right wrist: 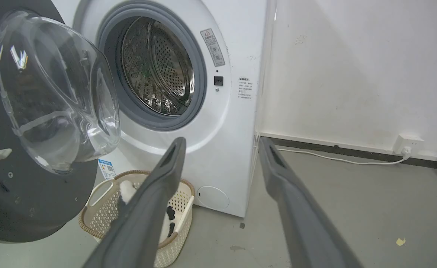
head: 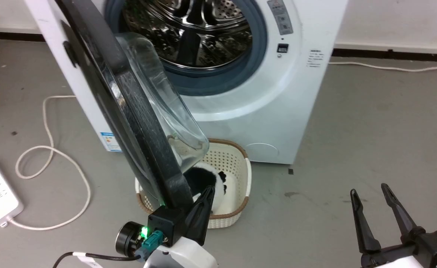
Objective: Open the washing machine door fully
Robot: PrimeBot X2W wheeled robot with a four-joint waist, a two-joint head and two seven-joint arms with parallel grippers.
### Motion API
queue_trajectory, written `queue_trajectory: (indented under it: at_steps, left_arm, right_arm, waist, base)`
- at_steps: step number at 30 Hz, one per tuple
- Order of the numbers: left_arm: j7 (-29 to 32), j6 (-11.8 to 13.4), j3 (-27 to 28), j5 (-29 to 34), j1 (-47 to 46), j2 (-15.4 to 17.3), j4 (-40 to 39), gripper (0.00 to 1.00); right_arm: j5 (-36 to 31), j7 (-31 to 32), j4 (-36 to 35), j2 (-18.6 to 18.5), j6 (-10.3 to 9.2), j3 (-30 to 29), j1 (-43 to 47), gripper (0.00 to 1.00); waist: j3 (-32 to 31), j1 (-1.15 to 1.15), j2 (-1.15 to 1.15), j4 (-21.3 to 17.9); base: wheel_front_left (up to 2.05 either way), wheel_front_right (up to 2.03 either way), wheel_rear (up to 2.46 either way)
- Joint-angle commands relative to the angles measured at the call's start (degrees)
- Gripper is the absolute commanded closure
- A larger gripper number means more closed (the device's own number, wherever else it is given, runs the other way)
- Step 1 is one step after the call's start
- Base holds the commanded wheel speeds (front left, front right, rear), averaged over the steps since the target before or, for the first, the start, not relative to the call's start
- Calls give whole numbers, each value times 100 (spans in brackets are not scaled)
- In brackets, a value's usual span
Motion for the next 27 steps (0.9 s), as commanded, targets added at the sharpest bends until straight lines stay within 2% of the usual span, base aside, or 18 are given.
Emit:
queue_trajectory:
  at_steps: [1,8,11,12,16,22,27]
  left_arm:
    - [-38,63,98,-32,81,56,66,100]
    - [-51,99,177,-137,210,132,149,100]
    - [-50,189,294,-224,330,164,92,100]
    - [-50,189,294,-224,330,164,92,100]
    - [-36,301,489,-276,350,258,44,100]
    - [24,449,972,-457,267,497,15,100]
    - [8,613,1586,-707,112,744,51,100]
  right_arm:
    - [27,-26,15,26,-5,15,-59,0]
    - [38,-26,58,26,-5,43,-6,0]
    - [62,-26,86,26,-5,52,21,0]
    - [62,-26,86,26,-5,52,21,0]
    - [36,-26,122,26,-5,113,24,0]
    - [-43,-26,137,26,-5,216,-90,0]
    - [-173,-26,177,26,-5,315,-209,0]
  waist:
    - [-38,0,0,80]
    - [-165,0,0,551]
    - [-178,0,0,918]
    - [-178,0,0,918]
    - [-116,0,0,1314]
    - [91,0,0,1700]
    - [322,0,0,1797]
  base:
    - [0,0,0]
    - [0,0,0]
    - [0,0,0]
    - [0,0,0]
    - [0,0,0]
    - [0,0,0]
    - [0,0,0]
